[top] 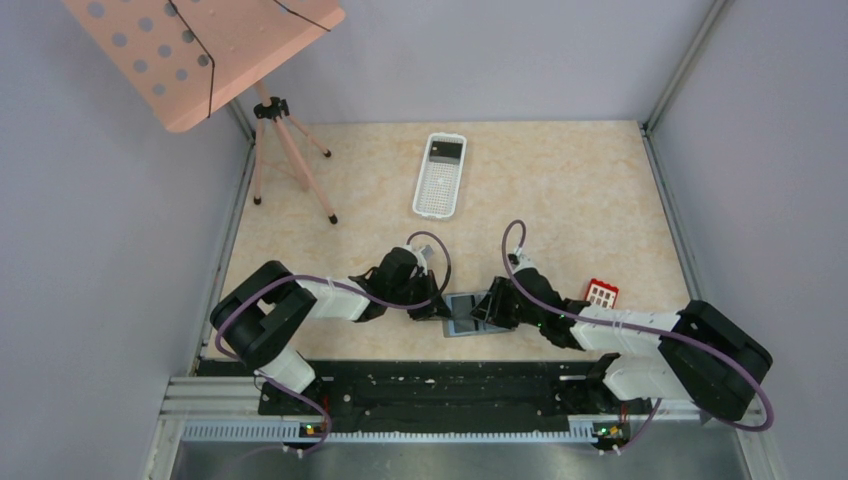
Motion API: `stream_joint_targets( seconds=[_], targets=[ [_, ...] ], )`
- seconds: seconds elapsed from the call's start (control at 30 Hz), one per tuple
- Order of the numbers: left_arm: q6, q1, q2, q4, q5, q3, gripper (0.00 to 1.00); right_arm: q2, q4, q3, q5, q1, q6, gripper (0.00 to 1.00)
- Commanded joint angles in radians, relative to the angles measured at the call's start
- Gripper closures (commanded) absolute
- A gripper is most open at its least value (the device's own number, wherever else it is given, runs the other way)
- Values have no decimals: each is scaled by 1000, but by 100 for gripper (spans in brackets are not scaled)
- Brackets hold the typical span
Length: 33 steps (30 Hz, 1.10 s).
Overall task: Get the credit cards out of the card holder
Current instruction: Remove the credit card from the card holder.
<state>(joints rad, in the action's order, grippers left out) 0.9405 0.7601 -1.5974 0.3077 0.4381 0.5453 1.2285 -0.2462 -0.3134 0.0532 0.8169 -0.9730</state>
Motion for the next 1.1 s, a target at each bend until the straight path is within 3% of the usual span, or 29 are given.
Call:
stream_joint_targets(
  seconds=[0.0, 0.27, 0.83, 0.87, 0.97, 1.07],
  targets=[
    [-8, 7, -18, 3, -3, -15, 96, -25, -88, 16, 49, -16, -15, 76],
    [-11, 7, 1, -12, -3, -16, 96, -135, -106, 70, 103, -72, 54, 100],
    [-30, 7, -29, -43, -15, -3, 96, -259, 55, 75, 59, -96, 64, 100],
    [-31, 7, -26, -44, -16, -5, 96, -248, 53, 72, 65, -97, 66, 99],
    [-31, 7, -20, -43, -18, -4, 96, -213, 24, 65, 78, -96, 68, 84],
    [-30, 7, -24, -43, -16, -4, 96, -177, 9, 51, 78, -96, 74, 77]
  ],
)
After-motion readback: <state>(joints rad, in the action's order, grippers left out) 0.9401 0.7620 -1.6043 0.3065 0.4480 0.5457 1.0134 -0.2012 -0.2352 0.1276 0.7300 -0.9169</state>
